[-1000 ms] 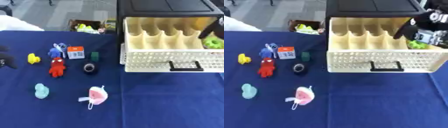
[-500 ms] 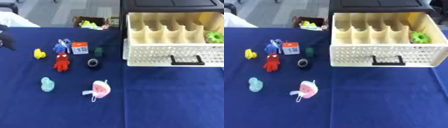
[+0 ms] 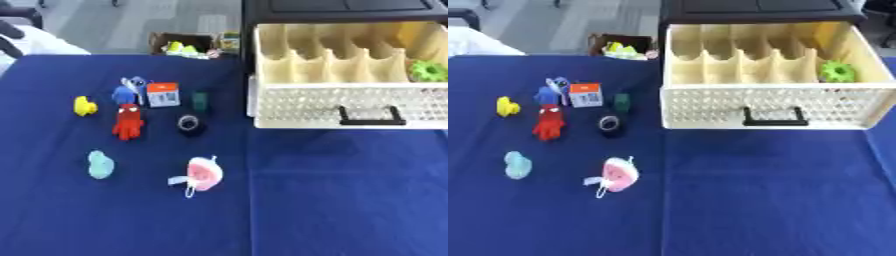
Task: Pick up objects from table and place into drawer.
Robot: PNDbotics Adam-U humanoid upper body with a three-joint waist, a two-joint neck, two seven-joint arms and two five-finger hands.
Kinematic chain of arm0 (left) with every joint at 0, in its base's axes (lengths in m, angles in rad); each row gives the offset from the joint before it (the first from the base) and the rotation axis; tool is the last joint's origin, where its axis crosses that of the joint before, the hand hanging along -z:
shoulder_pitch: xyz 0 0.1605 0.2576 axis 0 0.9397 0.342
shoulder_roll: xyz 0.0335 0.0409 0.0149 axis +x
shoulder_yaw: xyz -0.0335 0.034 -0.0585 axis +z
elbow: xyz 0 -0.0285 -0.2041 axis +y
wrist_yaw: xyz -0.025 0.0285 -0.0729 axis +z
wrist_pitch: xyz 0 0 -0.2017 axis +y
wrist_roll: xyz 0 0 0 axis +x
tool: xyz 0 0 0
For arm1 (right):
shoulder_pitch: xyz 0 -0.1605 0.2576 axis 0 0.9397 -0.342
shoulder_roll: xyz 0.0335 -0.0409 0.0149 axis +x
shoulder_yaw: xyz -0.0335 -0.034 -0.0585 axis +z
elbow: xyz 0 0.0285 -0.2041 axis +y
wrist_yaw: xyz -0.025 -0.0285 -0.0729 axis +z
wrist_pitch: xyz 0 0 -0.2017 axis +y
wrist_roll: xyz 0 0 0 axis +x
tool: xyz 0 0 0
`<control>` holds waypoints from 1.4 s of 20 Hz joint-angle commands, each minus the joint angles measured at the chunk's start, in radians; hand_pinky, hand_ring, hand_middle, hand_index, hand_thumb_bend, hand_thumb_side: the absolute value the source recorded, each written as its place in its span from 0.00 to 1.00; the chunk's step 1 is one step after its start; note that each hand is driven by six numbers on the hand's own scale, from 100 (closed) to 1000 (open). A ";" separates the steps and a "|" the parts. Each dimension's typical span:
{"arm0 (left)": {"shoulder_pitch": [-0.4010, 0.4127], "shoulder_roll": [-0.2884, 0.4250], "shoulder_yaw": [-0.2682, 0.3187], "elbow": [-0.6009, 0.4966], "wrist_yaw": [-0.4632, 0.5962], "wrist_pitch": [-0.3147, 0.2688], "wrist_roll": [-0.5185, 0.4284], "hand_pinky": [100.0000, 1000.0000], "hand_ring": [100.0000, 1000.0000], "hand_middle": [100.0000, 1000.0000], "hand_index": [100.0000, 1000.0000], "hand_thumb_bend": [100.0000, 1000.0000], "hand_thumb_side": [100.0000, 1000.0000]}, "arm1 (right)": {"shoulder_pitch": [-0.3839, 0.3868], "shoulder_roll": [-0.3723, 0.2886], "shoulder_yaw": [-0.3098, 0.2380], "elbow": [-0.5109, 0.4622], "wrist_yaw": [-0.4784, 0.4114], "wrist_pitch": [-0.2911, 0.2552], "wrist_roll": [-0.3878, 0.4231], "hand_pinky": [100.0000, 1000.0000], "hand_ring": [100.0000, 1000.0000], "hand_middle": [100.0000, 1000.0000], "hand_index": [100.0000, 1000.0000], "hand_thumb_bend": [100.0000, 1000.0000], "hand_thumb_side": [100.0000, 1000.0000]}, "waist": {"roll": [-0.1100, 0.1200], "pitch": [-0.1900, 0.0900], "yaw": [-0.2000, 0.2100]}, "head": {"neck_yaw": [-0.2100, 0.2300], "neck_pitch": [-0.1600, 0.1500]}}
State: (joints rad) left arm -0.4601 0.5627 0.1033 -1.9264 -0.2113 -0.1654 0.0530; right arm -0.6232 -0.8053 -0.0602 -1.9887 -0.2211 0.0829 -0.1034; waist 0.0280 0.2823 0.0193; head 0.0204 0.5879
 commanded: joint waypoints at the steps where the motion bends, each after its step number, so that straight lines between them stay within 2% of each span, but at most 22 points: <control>1: -0.040 0.101 -0.024 0.051 -0.088 -0.027 -0.024 0.41 0.53 0.63 0.85 0.00 0.58 | -0.013 -0.014 -0.006 -0.011 0.010 -0.002 -0.017 0.53 0.45 0.35 0.75 0.00 1.00 | 0.002 -0.022 -0.002 | 0.000 0.001; 6: -0.119 0.183 -0.059 0.187 -0.196 -0.036 -0.051 0.46 0.58 0.64 0.83 0.00 0.49 | -0.023 -0.008 -0.006 -0.011 0.007 -0.012 -0.041 0.53 0.45 0.35 0.74 0.00 1.00 | 0.004 -0.022 -0.009 | 0.002 -0.006; 7: -0.136 0.197 -0.069 0.220 -0.215 -0.036 -0.061 0.49 0.63 0.67 0.84 0.00 0.49 | -0.024 -0.008 -0.005 -0.011 0.007 -0.013 -0.045 0.53 0.45 0.35 0.74 0.00 1.00 | 0.005 -0.021 -0.012 | 0.002 -0.007; 11: -0.214 0.244 -0.112 0.351 -0.294 -0.064 -0.138 0.55 0.68 0.71 0.88 0.00 0.44 | -0.026 -0.008 -0.002 -0.011 0.016 -0.013 -0.048 0.53 0.45 0.35 0.74 0.00 1.00 | 0.007 -0.018 -0.020 | 0.005 -0.015; 12: -0.234 0.252 -0.122 0.384 -0.318 -0.075 -0.152 0.56 0.69 0.71 0.89 0.00 0.45 | -0.026 -0.007 -0.001 -0.011 0.018 -0.011 -0.049 0.53 0.45 0.35 0.74 0.00 1.00 | 0.008 -0.017 -0.022 | 0.005 -0.017; 15: -0.290 0.261 -0.143 0.485 -0.375 -0.113 -0.175 0.57 0.70 0.72 0.89 0.00 0.58 | -0.031 -0.002 -0.001 -0.011 0.016 -0.012 -0.053 0.53 0.44 0.35 0.74 0.00 1.00 | 0.008 -0.013 -0.028 | 0.001 -0.020; 18: -0.318 0.258 -0.148 0.548 -0.405 -0.146 -0.173 0.57 0.70 0.72 0.89 0.00 0.58 | -0.033 0.000 -0.002 -0.011 0.013 -0.015 -0.056 0.53 0.44 0.35 0.74 0.00 1.00 | 0.007 -0.012 -0.029 | -0.003 -0.022; 19: -0.322 0.257 -0.149 0.558 -0.410 -0.153 -0.170 0.57 0.70 0.72 0.89 0.00 0.61 | -0.033 0.001 -0.002 -0.011 0.012 -0.015 -0.056 0.53 0.44 0.35 0.74 0.00 1.00 | 0.007 -0.012 -0.029 | -0.004 -0.022; 20: -0.330 0.255 -0.151 0.572 -0.417 -0.154 -0.171 0.58 0.71 0.72 0.89 0.00 0.66 | -0.033 0.006 -0.007 -0.011 0.010 -0.016 -0.060 0.53 0.44 0.34 0.74 0.00 1.00 | 0.007 -0.007 -0.034 | -0.025 -0.027; 23: -0.370 0.241 -0.157 0.634 -0.454 -0.149 -0.196 0.60 0.73 0.73 0.90 0.00 0.67 | -0.030 0.024 -0.020 -0.011 -0.001 -0.023 -0.087 0.53 0.44 0.34 0.73 0.00 1.00 | 0.004 0.005 -0.045 | -0.050 -0.039; 28: -0.423 0.227 -0.156 0.749 -0.525 -0.159 -0.221 0.64 0.75 0.75 0.90 0.00 0.69 | -0.025 0.032 -0.025 -0.011 -0.002 -0.025 -0.109 0.54 0.44 0.34 0.73 0.00 1.00 | 0.002 0.016 -0.050 | -0.027 -0.049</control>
State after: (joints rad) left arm -0.8614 0.7700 -0.0595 -1.1938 -0.7184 -0.3228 -0.1604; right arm -0.6408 -0.7581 -0.0691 -1.9887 -0.2195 0.0587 -0.2038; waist 0.0309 0.3164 -0.0297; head -0.0129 0.5513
